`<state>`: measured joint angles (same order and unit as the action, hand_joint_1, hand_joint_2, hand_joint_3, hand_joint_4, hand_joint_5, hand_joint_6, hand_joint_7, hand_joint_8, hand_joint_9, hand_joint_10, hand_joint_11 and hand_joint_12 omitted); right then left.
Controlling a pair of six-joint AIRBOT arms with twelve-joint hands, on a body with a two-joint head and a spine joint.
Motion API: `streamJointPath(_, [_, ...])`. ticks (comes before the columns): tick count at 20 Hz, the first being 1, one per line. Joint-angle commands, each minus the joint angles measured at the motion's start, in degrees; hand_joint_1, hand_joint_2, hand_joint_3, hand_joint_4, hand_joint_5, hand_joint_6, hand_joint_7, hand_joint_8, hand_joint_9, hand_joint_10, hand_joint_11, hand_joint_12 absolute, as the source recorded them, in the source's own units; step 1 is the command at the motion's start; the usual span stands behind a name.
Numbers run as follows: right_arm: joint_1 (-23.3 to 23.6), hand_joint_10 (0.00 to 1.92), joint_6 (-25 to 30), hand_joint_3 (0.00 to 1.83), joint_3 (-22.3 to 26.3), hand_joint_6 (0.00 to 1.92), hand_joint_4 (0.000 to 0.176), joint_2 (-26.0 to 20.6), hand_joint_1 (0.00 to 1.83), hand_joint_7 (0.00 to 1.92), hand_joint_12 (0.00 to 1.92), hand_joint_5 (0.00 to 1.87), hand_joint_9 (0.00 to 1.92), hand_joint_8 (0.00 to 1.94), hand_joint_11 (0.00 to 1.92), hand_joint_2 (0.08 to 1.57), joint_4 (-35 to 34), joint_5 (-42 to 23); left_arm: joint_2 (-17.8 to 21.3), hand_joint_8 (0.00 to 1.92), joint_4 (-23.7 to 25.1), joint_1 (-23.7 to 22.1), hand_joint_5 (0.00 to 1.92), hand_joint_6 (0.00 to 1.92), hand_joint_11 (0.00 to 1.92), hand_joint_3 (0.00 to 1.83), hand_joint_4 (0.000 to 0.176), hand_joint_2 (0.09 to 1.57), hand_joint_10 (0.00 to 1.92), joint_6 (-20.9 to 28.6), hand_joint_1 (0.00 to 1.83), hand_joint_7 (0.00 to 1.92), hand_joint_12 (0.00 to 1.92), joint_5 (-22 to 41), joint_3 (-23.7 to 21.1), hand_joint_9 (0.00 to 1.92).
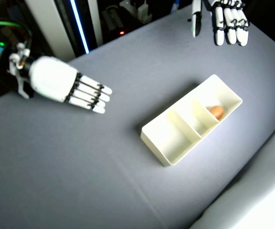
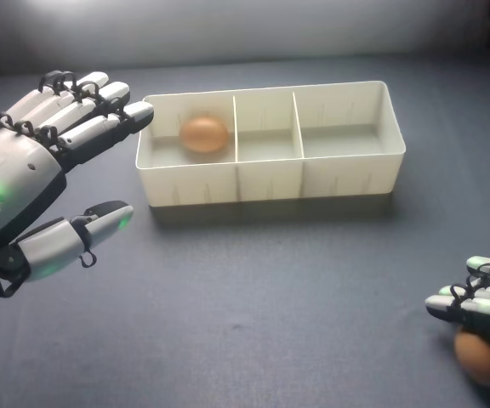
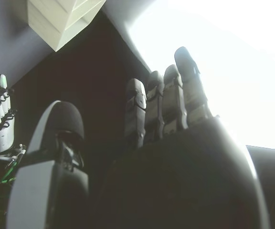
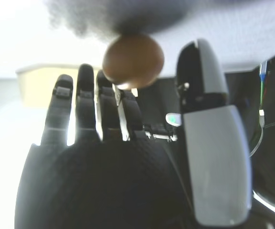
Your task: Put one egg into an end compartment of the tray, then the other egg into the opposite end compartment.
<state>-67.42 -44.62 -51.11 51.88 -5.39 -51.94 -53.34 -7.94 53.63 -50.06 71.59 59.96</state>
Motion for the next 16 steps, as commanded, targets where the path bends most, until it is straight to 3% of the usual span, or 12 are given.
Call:
streamJointPath(1, [0.6,0.71,0.3,0.0,-0.2,0.05,0.0,0.2,0.96,0.28,1.37,0.26,0.04,0.02,0.0,1.16,0.3,-5.6,0.1,0.0,-0.1,-0.1,0.25,0.01,0.0,0.0,0.018,1.36,0.01,0.1,0.55,0.16,0.52,7.2,0.0,0.04])
streamJointPath(3, [1.2,1.0,0.3,0.01,-0.8,0.14,0.0,0.9,1.04,0.55,1.61,0.5,0.18,0.11,0.0,1.2,0.3,-4.9,0.1,0.0,-0.1,0.0,0.25,0.0,0.0,0.0,0.019,1.37,0.01,0.3,0.55,0.15,0.45,7.4,-0.1,0.03])
streamJointPath(4, [1.6,1.17,0.3,0.01,-1.0,1.14,0.0,1.2,1.07,0.75,1.76,0.65,0.36,0.25,0.13,1.25,0.3,-4.8,0.1,0.0,-0.1,0.0,0.25,0.0,0.0,0.0,0.023,1.37,0.01,0.3,0.55,0.15,0.51,7.5,-0.1,0.04])
streamJointPath(5, [2.0,1.29,0.3,0.0,-1.1,1.36,0.0,1.4,1.13,0.78,1.76,0.67,0.52,1.13,0.3,1.26,0.3,-4.8,0.1,0.0,-0.1,0.0,0.25,0.0,0.0,0.0,0.029,1.36,0.01,0.3,0.54,0.15,0.52,7.5,-0.1,0.03])
streamJointPath(6, [2.4,1.36,0.3,0.0,-1.3,1.39,0.0,1.5,1.15,0.79,1.73,0.68,0.63,1.34,0.41,1.25,0.3,-4.9,0.1,0.0,-0.1,0.0,0.25,0.0,0.0,0.0,0.027,1.37,0.01,0.3,0.53,0.15,0.51,7.5,-0.1,0.03])
streamJointPath(7, [3.0,1.39,0.3,0.0,-1.4,1.38,0.0,1.5,1.15,0.8,1.68,0.68,0.7,1.4,0.52,1.25,0.6,-4.9,0.1,0.0,-0.2,0.1,0.25,0.0,0.0,0.0,0.025,1.37,0.01,0.3,0.51,0.14,0.48,7.5,-0.1,0.03])
streamJointPath(8, [3.5,1.48,0.2,0.0,-1.5,1.36,0.0,1.5,1.3,0.76,1.63,0.68,0.76,1.35,0.63,1.23,0.9,-5.0,0.1,0.0,-0.2,0.1,0.25,0.0,0.0,0.0,0.031,1.37,0.01,0.4,0.49,0.13,0.47,7.5,-0.1,0.03])
streamJointPath(13, [5.9,1.52,0.2,0.0,-1.9,1.34,0.0,1.3,1.34,0.71,1.66,0.64,0.8,1.41,0.73,1.24,2.2,-6.4,0.1,0.0,-0.2,0.3,0.24,0.0,0.0,0.0,0.026,1.38,0.01,0.4,0.47,0.12,0.51,7.6,-0.1,0.04])
streamJointPath(14, [6.3,1.55,0.2,0.0,-2.0,1.34,0.0,1.2,1.34,0.7,1.7,0.64,0.78,1.43,0.71,1.24,2.4,-6.7,0.1,0.01,-0.2,0.3,0.24,0.0,0.0,0.0,0.014,1.38,0.01,0.5,0.5,0.13,0.51,7.7,-0.1,0.04])
streamJointPath(16, [7.4,1.57,0.1,0.0,-2.1,1.36,0.0,0.7,1.33,0.68,1.76,0.63,0.76,1.46,0.7,1.25,3.0,-7.5,0.2,0.0,-0.2,0.4,0.24,0.0,0.0,0.0,0.015,1.38,0.01,0.6,0.49,0.13,0.47,7.9,-0.1,0.04])
